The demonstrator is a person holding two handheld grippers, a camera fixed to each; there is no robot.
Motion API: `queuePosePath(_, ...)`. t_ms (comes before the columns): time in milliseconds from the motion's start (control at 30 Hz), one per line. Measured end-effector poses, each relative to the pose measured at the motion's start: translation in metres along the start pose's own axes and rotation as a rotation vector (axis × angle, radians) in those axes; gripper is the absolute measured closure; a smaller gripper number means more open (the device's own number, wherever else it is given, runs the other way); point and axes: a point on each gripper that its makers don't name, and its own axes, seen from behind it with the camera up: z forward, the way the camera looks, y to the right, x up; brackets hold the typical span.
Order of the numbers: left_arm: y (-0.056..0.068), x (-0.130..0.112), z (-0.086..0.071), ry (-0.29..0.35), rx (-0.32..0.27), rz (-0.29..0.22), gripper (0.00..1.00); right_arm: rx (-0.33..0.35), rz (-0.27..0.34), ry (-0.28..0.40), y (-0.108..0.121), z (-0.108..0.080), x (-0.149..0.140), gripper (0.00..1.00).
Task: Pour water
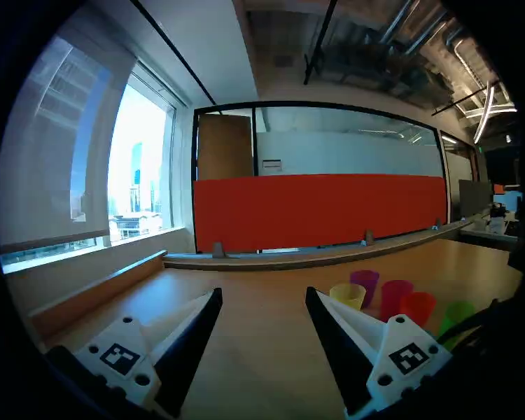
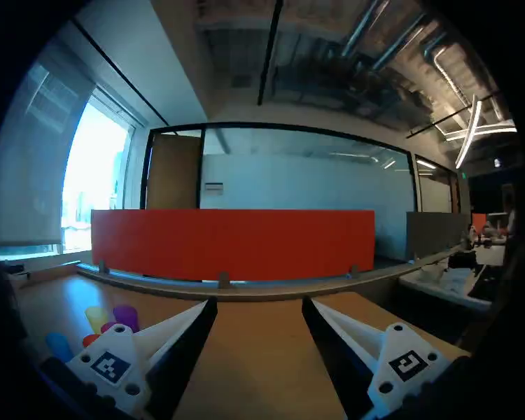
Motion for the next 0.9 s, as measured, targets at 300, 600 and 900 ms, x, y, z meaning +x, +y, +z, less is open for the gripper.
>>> queuePosePath(300,-0.003,-0.018,0.000,-0.005,0.031,0.000,0.12,-0.011,0.009,-0.019,0.000,-0.002,-0.002,0.06)
queuePosePath(600,0.005,-0.031,0.002,-0.016,0.025,-0.016,0.12,-0.016,0.009,-0.019,0.000,-0.003,-0.002,0.06)
queuePosePath(900,0.012,-0.030,0.006,-0.014,0.025,-0.007,0.12,-0.020,-0.001,-0.027,0.000,-0.003,-0.002,0.06)
